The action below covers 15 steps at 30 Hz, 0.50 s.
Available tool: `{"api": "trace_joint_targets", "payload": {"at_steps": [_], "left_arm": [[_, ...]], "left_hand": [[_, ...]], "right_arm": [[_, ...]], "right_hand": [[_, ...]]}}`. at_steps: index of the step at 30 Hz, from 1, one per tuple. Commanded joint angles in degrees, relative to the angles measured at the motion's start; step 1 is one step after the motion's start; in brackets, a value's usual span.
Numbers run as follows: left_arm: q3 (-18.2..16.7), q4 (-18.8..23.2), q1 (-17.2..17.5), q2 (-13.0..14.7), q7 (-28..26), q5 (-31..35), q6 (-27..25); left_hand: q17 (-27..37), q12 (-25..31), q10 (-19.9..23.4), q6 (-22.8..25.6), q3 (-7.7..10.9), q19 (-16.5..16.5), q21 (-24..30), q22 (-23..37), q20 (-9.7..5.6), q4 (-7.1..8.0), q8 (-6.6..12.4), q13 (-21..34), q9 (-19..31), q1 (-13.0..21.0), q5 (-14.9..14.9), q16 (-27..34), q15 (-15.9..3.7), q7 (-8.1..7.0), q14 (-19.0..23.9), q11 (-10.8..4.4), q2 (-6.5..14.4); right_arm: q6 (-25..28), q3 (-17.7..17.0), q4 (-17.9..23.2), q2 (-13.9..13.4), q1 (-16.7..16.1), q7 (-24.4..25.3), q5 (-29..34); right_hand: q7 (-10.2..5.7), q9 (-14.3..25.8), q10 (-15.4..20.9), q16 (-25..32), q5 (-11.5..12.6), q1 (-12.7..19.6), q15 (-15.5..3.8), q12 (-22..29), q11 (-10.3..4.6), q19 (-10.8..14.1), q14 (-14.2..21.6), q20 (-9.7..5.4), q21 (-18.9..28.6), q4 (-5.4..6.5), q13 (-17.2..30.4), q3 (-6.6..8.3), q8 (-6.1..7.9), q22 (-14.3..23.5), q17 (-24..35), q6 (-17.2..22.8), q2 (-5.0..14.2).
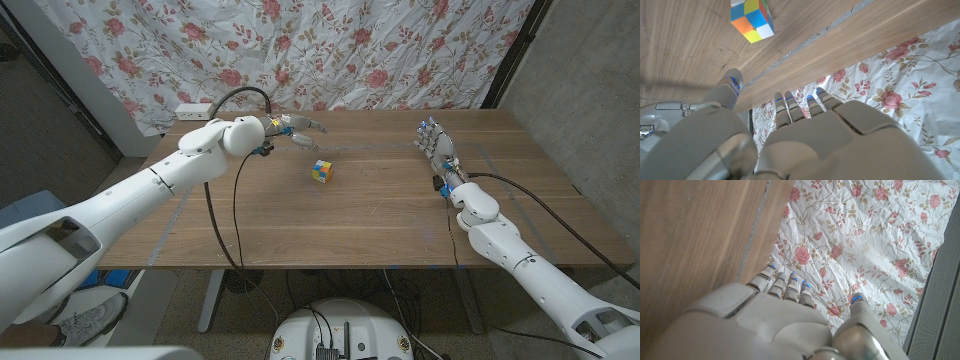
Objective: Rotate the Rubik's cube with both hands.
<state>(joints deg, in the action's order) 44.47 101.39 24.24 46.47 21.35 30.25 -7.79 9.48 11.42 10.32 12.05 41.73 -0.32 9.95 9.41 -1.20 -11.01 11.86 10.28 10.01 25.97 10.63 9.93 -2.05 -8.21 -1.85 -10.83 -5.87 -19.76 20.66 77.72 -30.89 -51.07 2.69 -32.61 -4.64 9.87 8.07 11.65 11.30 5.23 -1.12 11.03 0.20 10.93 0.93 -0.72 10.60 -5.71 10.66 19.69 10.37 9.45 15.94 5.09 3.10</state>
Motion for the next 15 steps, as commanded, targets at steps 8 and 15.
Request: {"api": "trace_joint_targets", "payload": {"at_steps": [8, 15], "left_arm": [[4.1, 1.5, -3.5, -2.8, 9.4, 15.9, -2.1], [4.6, 2.1, -3.2, -4.0, 11.8, 20.4, -4.1]], "left_hand": [[0.2, 0.5, 1.0, -0.2, -0.5, -0.7, 0.2, 0.2, 0.45, 0.14, -0.01, 0.3, 0.3, 1.5, 0.3, 0.4, -2.81, 0.14, -0.1, -0.31, -1.3], [0.2, 0.7, 1.7, -0.1, -0.79, -0.9, 0.3, 0.2, 0.87, 0.16, 0.02, 0.3, 0.3, 1.9, 0.3, 0.5, -2.65, 0.36, 0.4, 0.24, -1.9]], "right_arm": [[2.0, 0.2, 1.6, -0.5, -0.3, 1.6, 0.6], [1.8, 0.2, 1.1, -0.3, 0.0, 1.6, 0.7]], "right_hand": [[-0.09, 0.2, -0.1, -0.1, 0.1, 0.3, 0.5, -0.1, 0.07, 0.1, -0.3, 0.25, 0.0, -0.62, 0.0, -0.26, 0.09, 0.1, -0.1, -0.1, -1.14], [-0.17, 0.2, -0.1, -0.1, 0.1, 0.2, 0.52, -0.1, 0.11, 0.0, -0.3, 0.3, 0.0, -0.75, 0.0, -0.41, 0.11, 0.1, -0.3, -0.1, -1.29]]}}
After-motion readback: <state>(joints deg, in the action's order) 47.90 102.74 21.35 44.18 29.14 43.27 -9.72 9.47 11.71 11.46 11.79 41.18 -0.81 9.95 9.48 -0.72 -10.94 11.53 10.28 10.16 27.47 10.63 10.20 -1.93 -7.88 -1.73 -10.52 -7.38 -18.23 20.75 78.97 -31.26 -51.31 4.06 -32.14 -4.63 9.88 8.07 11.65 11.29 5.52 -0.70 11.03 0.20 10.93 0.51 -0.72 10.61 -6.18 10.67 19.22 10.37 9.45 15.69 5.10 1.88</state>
